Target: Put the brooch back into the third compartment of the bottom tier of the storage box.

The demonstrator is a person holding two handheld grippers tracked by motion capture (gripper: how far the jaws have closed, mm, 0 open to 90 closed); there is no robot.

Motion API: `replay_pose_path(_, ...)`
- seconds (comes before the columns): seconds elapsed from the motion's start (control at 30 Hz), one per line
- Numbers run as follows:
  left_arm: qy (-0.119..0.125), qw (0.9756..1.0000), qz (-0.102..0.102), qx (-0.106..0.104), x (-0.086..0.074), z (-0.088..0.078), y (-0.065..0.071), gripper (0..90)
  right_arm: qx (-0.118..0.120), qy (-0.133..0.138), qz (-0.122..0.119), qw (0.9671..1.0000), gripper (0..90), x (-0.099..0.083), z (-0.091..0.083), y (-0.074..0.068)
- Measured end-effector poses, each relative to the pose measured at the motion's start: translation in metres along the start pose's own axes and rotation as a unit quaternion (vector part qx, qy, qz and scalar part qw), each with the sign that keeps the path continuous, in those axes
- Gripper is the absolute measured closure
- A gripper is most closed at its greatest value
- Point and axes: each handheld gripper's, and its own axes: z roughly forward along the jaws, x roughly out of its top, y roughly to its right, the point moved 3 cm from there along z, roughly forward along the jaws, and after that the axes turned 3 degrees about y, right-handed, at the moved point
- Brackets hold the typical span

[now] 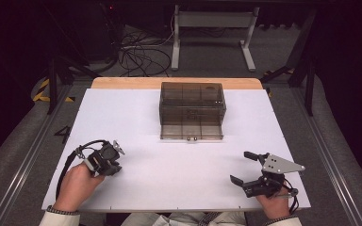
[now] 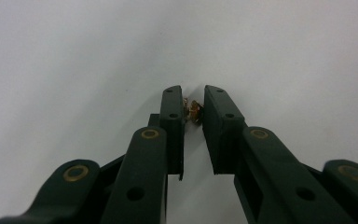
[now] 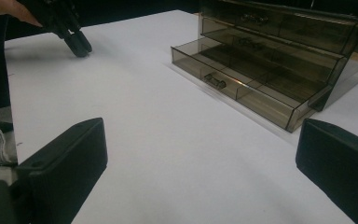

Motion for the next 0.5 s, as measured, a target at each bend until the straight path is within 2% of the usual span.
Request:
replay_pose_path(0.23, 0.020, 0.9998, 0.001, -0.001, 0.001, -0.006, 0.000, 78.9, -0.001, 0.001, -0.001, 1.0000, 2.6, 0.000, 0.000, 0.000)
replay_pose_path(0.27, 0.033, 0.9995, -0.002, -0.002, 0.001, -0.009, -0.001, 78.9, 0.000, 0.001, 0.001, 1.0000, 2.6, 0.000, 0.000, 0.000)
replay_pose_path(0.3, 0.033, 0.9995, -0.002, -0.002, 0.001, -0.009, -0.001, 78.9, 0.000, 0.000, 0.000, 1.0000, 2.6, 0.000, 0.000, 0.000)
replay_pose_path(0.33, 0.046, 0.9989, -0.004, -0.001, 0.001, -0.013, -0.003, 78.9, 0.000, 0.001, 0.000, 1.0000, 2.6, 0.000, 0.000, 0.000)
replay_pose_path(0.4, 0.054, 0.9985, -0.009, -0.001, 0.001, -0.014, -0.003, 78.9, 0.000, 0.001, -0.001, 1.0000, 2.6, 0.000, 0.000, 0.000)
replay_pose_path(0.43, 0.069, 0.9976, -0.006, -0.001, 0.001, -0.018, -0.004, 78.9, 0.000, 0.000, -0.001, 1.0000, 2.6, 0.000, 0.000, 0.000)
replay_pose_path(0.47, 0.069, 0.9976, -0.006, -0.001, 0.001, -0.018, -0.004, 78.9, 0.000, 0.000, -0.001, 1.0000, 2.6, 0.000, 0.000, 0.000)
replay_pose_path(0.5, 0.084, 0.9964, -0.008, 0.000, 0.002, -0.020, -0.004, 78.8, 0.000, 0.000, 0.000, 1.0000, 2.6, 0.000, 0.000, 0.000)
